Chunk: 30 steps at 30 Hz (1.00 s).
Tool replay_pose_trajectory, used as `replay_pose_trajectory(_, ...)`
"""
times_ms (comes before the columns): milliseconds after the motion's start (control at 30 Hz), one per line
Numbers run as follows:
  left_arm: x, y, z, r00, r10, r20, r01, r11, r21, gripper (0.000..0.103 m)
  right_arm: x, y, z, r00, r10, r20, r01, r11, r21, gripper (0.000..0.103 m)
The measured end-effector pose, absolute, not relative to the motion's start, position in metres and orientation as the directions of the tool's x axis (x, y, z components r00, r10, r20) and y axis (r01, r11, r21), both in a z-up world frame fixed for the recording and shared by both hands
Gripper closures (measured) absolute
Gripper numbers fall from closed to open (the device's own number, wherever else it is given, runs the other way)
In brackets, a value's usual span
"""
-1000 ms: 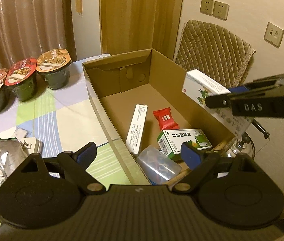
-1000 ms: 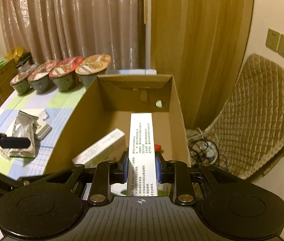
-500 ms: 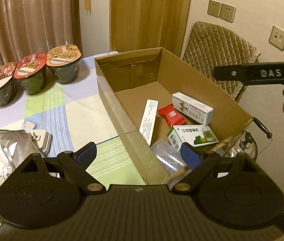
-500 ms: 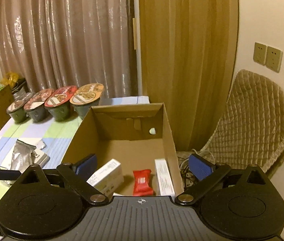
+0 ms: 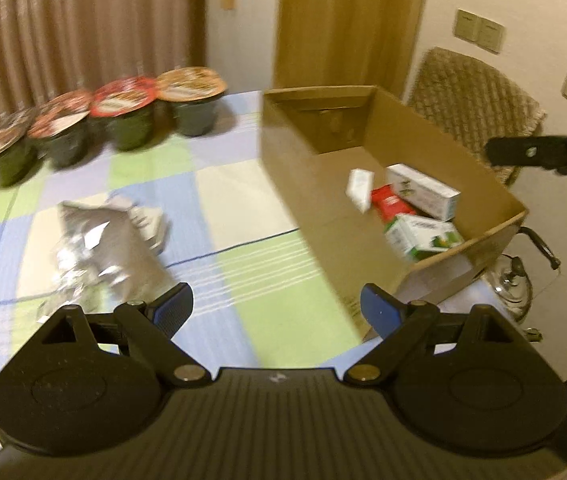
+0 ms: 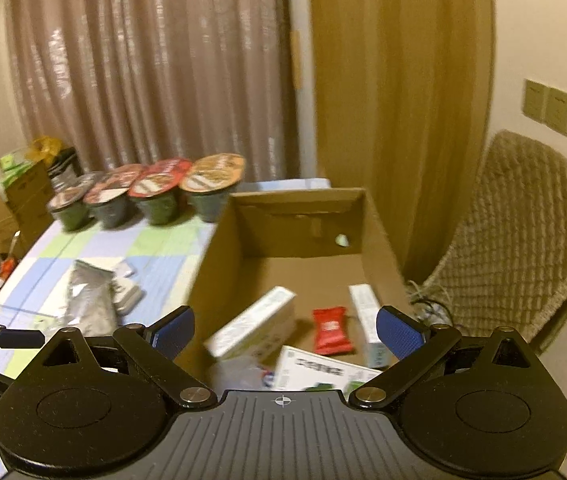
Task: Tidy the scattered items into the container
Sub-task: 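Move both tools back toward the foil bag and bagged wire rack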
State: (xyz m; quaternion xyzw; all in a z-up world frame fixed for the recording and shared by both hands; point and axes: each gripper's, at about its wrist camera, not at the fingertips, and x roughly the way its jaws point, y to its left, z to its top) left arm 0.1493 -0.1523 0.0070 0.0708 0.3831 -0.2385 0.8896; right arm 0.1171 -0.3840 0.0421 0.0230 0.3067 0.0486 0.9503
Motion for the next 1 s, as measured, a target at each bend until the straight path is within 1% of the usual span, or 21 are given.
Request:
replay_pose_trajectory(300,0.142,-0.068,0.001,0.629,-0.267,-0.73,0.359,0.933,-0.031,0.014,0.117,-0.304,0.055,0.785,0.247,-0.569,-0.253,0.965,0.07,0.001)
replay_pose_trajectory(567,0.152,-0.01,-0.011,0.639,-0.205,-0.741,0.289,0.957,-0.015,0.014,0.134,-0.239,0.036,0.709,0.342,-0.617,-0.384,0.921,0.068,0.001)
replay_pose_trajectory(700,0.163,0.011,-0.025,0.634,-0.179,-0.753,0.274,0.962,0.002,0.013,0.155,-0.212,0.022,0.671,0.366,-0.644,-0.426,0.902,0.069,0.001)
replay_pose_trajectory(800,0.177,0.023,-0.037,0.632,-0.17,-0.756,0.278,0.96,0.017,0.009,0.171,-0.197,0.008,0.648,0.374,-0.664,-0.445,0.893,0.07,0.001)
replay_pose_trajectory(1000,0.207,0.029,-0.066,0.629,-0.168,-0.759,0.296,0.955,0.033,0.008,0.209,-0.173,-0.024,0.597,0.362,-0.716,-0.472,0.88,0.051,0.001)
